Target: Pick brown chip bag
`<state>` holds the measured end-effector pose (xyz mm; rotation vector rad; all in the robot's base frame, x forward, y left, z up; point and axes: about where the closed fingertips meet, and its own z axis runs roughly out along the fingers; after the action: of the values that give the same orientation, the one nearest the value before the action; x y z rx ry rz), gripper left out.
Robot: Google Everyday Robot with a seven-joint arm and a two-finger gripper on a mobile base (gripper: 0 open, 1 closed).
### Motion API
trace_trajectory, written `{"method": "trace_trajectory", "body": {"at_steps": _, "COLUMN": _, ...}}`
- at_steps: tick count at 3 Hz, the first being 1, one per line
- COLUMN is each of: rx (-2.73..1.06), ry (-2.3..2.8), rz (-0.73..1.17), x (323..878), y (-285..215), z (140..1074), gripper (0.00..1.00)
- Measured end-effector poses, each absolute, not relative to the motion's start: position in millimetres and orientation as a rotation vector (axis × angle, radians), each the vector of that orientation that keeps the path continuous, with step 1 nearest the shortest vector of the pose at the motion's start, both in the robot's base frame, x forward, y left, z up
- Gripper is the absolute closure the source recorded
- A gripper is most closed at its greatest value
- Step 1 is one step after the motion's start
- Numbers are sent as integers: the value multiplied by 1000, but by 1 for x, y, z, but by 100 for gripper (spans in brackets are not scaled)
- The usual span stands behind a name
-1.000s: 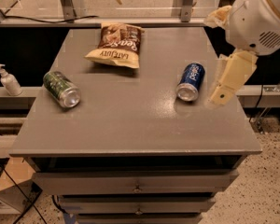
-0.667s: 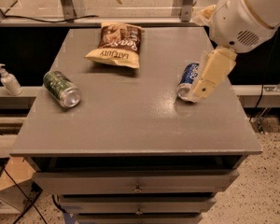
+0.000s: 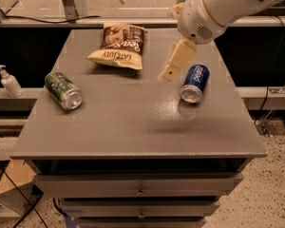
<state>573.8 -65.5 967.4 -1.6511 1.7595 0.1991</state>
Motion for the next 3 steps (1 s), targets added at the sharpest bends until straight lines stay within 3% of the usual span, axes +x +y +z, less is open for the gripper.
{"method": "trace_trajectory", "body": {"at_steps": 3, "rx": -1545, "ry": 1738, "rz": 405, "x": 680, "y": 13, "z": 914, "gripper": 0}}
